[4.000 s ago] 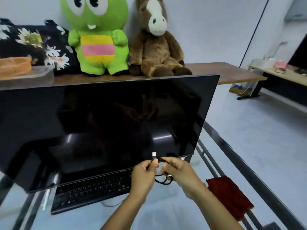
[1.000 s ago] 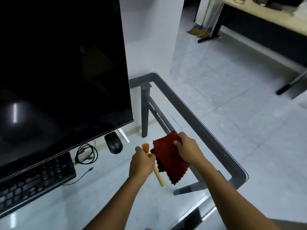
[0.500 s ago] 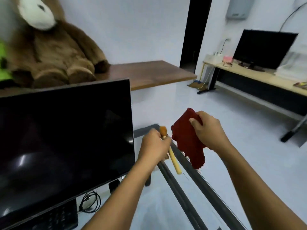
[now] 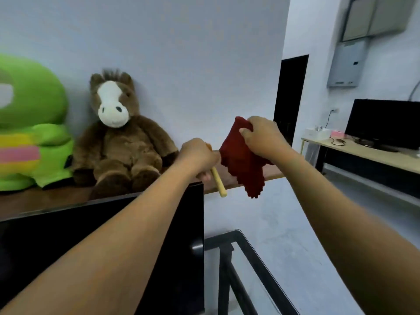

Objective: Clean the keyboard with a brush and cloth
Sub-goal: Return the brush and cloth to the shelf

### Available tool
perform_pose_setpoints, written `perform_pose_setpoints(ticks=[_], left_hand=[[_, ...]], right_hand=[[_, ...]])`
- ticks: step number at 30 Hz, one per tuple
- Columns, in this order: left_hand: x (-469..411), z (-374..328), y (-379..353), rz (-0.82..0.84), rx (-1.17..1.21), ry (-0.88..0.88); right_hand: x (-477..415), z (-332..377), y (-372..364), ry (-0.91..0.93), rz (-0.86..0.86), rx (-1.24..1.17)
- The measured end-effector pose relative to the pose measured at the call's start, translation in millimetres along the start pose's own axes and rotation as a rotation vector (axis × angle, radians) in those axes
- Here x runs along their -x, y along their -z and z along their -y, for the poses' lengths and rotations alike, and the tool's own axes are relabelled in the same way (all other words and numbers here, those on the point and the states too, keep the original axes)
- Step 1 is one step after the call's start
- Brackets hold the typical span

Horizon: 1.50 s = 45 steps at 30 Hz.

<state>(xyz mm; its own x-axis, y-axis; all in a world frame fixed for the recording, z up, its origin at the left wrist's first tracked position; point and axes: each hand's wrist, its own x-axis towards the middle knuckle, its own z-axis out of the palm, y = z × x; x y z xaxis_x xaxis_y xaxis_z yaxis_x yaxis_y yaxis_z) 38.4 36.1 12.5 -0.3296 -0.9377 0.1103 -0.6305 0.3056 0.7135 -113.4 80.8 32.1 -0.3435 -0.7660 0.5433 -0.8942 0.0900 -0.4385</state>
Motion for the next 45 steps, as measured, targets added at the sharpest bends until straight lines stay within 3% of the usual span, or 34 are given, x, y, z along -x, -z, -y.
perform_pose_setpoints(ticks=[7, 11, 16, 19, 22, 26, 29, 33, 37, 40, 42, 45], left_hand=[[-62.6, 39.8, 30.2, 0.073, -0.198, 0.171], [-77.1, 48.4, 25.2, 0.185, -0.269, 0.220], [-86.1, 49.6, 8.9, 0.210, -0.354, 0.181], [-93.3, 50.9, -0.3, 0.221, -0.336, 0.159], [-97.9, 56.5, -7.3, 0.174, -0.341, 0.115], [-100.4, 57.8, -11.9, 0.207, -0.393, 0.138], [-101.6, 56.7, -14.0, 0.266, -0.409, 0.194], [-103.2, 58.1, -16.6, 0.209, -0.399, 0.197], [-103.3, 58.7, -17.3, 0.165, -0.325, 0.180], [-102.4, 57.2, -14.2, 0.158, -0.242, 0.147], [-103.5, 57.5, -10.0, 0.191, -0.274, 0.131], [-104.6, 60.2, -6.9, 0.280, -0.249, 0.152]], right_hand=[[-51.8, 27.4, -48.3, 0.044, 0.097, -0.094], [-62.0, 13.0, -79.8, -0.129, 0.163, -0.326], [-58.7, -40.2, -112.3, -0.332, 0.247, -0.296], [-57.5, -61.8, -121.1, -0.356, 0.248, -0.291], [-55.1, -65.4, -122.8, -0.249, 0.230, -0.060], [-42.0, -52.6, -118.4, 0.078, 0.147, 0.322], [-40.4, -43.0, -125.3, 0.166, 0.390, 0.229], [-35.7, -35.8, -138.3, 0.211, 0.658, 0.220], [-31.9, -33.2, -132.2, 0.220, 0.722, 0.223], [-37.2, -45.2, -117.6, 0.140, 0.616, 0.070], [-41.7, -60.9, -109.8, 0.068, 0.561, 0.014], [-42.9, -79.3, -110.8, 0.035, 0.625, 0.056]])
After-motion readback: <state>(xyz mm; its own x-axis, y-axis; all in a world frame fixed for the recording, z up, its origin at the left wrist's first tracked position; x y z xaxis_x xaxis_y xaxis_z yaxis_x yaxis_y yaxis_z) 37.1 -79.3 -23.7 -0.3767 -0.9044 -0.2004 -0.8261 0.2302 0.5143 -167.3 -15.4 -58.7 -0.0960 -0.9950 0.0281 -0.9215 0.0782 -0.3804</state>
